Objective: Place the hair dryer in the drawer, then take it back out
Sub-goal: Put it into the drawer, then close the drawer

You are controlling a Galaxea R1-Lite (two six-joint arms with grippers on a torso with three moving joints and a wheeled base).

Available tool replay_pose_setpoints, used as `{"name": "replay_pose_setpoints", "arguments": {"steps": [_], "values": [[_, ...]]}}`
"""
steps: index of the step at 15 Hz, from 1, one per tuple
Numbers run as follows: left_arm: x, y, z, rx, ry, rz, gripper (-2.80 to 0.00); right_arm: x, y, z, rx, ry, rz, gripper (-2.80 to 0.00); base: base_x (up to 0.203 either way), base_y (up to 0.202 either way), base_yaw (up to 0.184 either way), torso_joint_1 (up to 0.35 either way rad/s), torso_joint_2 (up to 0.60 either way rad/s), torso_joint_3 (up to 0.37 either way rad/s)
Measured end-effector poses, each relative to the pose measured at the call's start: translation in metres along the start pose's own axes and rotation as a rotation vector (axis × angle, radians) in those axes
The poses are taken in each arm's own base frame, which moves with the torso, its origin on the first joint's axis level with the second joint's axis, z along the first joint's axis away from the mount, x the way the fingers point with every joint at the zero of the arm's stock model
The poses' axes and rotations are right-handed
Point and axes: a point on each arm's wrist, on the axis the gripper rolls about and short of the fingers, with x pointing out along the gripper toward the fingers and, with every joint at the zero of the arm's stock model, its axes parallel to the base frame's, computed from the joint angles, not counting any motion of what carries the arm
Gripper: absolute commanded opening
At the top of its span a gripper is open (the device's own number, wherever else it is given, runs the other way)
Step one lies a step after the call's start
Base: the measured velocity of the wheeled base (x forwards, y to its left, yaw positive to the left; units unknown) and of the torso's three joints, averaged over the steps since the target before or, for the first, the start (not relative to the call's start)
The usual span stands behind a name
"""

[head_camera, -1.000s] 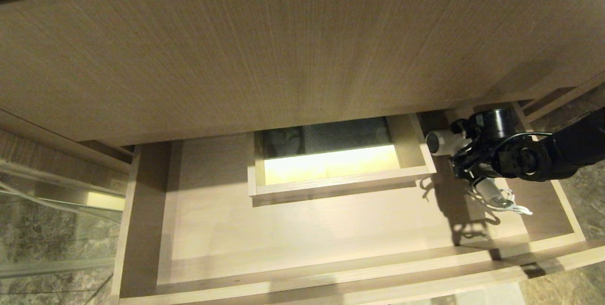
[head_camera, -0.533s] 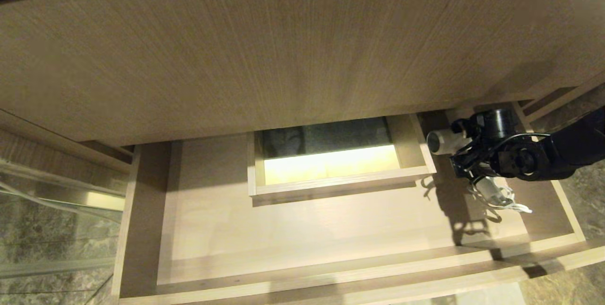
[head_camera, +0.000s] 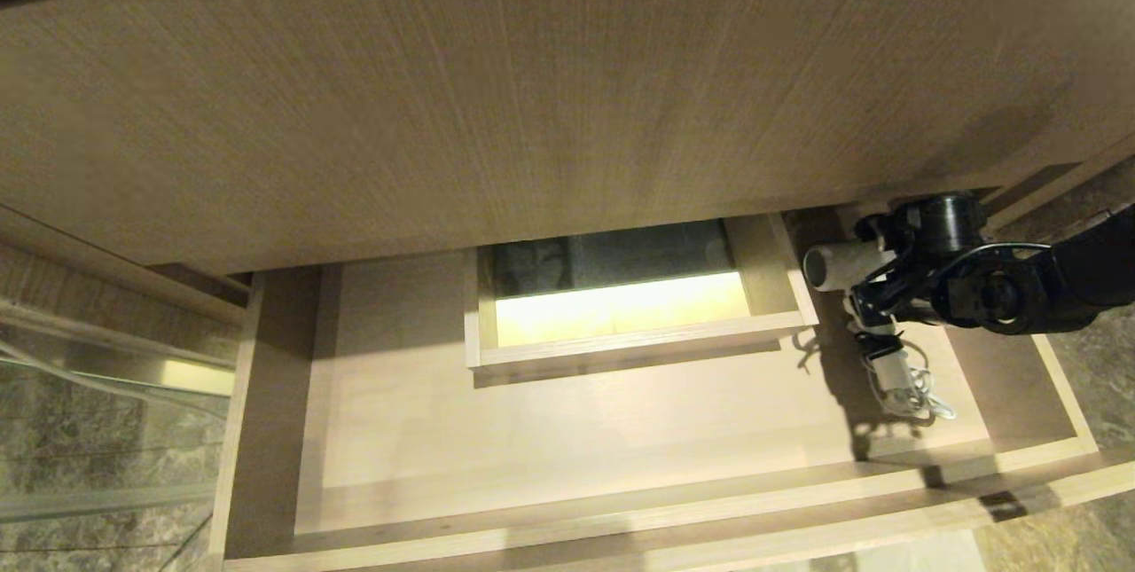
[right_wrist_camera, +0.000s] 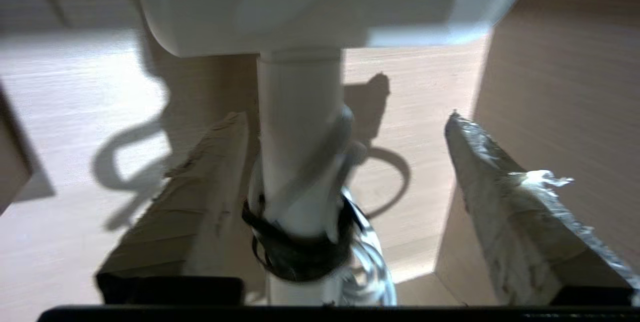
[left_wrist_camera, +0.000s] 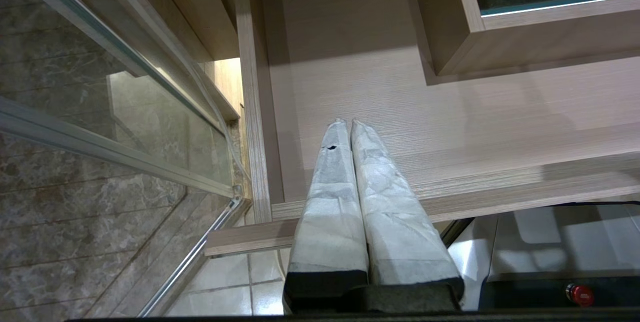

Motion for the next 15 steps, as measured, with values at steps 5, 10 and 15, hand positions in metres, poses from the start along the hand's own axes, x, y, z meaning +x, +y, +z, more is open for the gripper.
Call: {"name": "replay_pose_setpoints", "arguments": {"steps": [5, 10, 15], "values": [[0.000, 0.000, 0.000, 0.000, 0.000, 0.000, -2.80, -0.039, -0.017, 0.004, 0.019, -0.047, -0.017, 0.00, 0.000, 0.000, 0.000, 0.000, 0.00, 0.000], [0.000, 0.000, 0.000, 0.000, 0.000, -0.001, -2.80, -0.082, -0.030, -0.002, 0.043, -0.094, -0.023, -2.80, 0.000, 0.000, 0.000, 0.000, 0.00, 0.000], [0.000, 0.000, 0.000, 0.000, 0.000, 0.000, -2.80, -0.126, -0.040, -0.004, 0.054, -0.163, -0.027, -2.80, 0.000, 0.000, 0.000, 0.000, 0.00, 0.000]]}}
